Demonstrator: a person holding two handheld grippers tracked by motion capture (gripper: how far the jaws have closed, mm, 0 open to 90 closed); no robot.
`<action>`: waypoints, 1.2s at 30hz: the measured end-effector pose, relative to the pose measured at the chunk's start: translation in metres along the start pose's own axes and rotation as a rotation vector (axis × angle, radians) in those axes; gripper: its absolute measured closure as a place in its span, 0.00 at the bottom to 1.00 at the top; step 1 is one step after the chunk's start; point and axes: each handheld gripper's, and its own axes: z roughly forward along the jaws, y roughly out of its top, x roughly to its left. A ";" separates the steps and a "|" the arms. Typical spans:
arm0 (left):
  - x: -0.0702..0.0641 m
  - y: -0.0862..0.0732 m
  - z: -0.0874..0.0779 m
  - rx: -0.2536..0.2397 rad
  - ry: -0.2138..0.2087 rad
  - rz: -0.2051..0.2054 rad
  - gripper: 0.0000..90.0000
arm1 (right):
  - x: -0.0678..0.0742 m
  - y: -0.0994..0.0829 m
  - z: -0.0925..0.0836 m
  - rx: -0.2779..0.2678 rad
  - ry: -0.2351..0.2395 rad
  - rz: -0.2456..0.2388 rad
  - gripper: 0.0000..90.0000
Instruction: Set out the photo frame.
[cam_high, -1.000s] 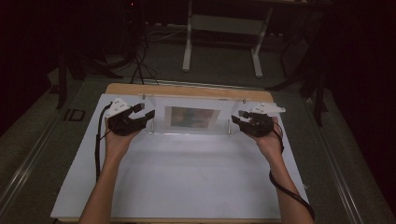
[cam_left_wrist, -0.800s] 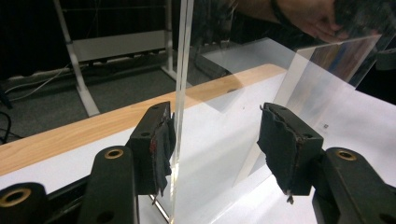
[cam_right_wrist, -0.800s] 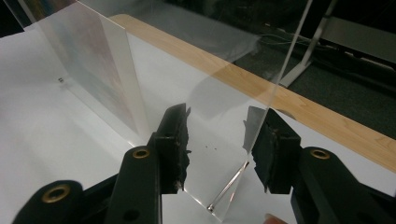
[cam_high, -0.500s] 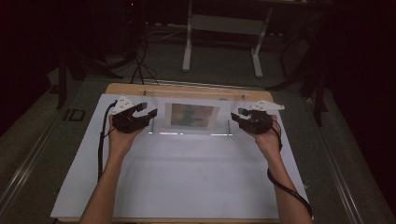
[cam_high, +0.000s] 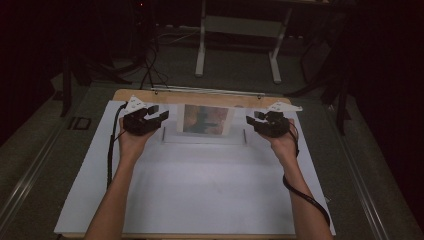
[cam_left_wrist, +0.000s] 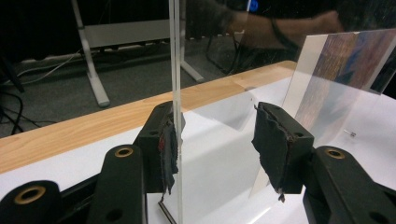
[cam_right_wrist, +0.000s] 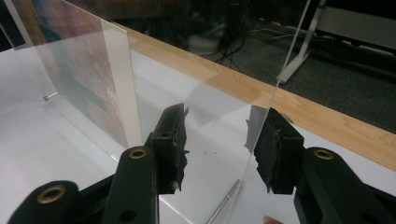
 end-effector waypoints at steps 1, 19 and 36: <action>0.001 0.001 0.001 0.002 0.001 -0.004 0.55 | -0.001 0.001 0.002 0.002 -0.002 0.008 0.62; 0.008 0.006 0.012 0.029 0.011 -0.051 0.53 | -0.010 0.004 0.014 0.004 0.009 0.065 0.60; 0.006 -0.006 0.023 0.070 -0.006 -0.067 0.47 | -0.007 -0.014 0.027 0.006 0.029 0.134 0.53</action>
